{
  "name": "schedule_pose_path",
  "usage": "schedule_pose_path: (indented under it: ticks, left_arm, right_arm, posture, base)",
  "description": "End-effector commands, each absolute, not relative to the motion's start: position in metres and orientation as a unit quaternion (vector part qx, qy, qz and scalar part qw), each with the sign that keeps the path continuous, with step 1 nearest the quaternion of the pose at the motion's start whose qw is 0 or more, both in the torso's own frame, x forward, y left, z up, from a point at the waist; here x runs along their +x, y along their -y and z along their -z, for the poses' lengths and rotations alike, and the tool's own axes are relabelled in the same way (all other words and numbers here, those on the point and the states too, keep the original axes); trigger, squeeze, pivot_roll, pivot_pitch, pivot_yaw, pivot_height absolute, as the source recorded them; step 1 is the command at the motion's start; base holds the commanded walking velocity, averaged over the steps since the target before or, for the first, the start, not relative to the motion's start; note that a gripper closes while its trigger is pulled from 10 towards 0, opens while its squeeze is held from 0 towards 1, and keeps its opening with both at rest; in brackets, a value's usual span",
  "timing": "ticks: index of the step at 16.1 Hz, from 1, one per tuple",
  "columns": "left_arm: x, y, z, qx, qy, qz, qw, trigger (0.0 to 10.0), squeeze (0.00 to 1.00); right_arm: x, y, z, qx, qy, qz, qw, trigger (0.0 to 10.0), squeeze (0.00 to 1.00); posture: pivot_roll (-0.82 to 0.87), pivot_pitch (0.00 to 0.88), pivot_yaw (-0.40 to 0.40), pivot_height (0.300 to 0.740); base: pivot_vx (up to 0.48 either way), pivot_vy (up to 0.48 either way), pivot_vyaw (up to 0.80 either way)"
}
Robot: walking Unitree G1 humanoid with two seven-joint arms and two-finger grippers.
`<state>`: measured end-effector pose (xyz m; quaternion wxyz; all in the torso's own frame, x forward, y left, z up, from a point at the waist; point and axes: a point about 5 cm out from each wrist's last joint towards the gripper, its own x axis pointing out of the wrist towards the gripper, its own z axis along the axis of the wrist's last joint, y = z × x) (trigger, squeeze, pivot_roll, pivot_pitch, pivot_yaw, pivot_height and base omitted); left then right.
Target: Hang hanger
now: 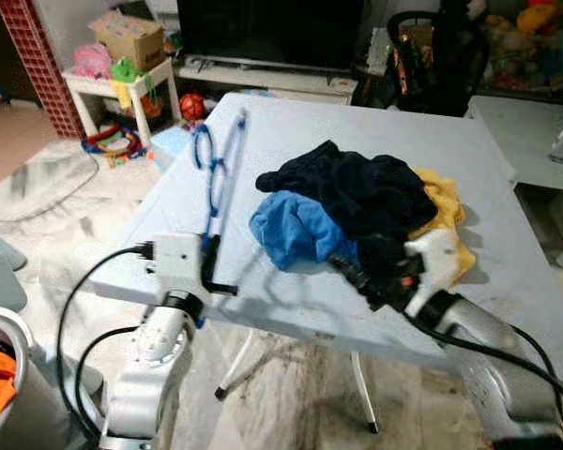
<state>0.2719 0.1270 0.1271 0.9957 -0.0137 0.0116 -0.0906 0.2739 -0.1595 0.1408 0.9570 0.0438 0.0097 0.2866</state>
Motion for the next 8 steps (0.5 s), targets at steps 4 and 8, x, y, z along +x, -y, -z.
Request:
schedule_pose_path:
  ticks: [4,8]
  left_arm:
    - [0.2734,-0.121,-0.1377,-0.012,0.006,0.104,0.994,10.0,0.0]
    - [0.2727,-0.1214,-0.1388,-0.011,0.008,0.104,0.994,10.0,0.0]
  right_arm:
    - [0.2807,0.1721,-0.1541,0.038,0.039,-0.13,0.99,10.0,0.0]
    - [0.2819,0.1644,-0.1493,0.038,0.025,-0.123,0.991,10.0,0.0]
  posture:
    - [0.0,0.005,-0.013,0.74]
    - [0.0,0.009,-0.02,0.74]
  base:
    - [0.0,0.0,0.0]
    - [-0.191,0.0,0.0]
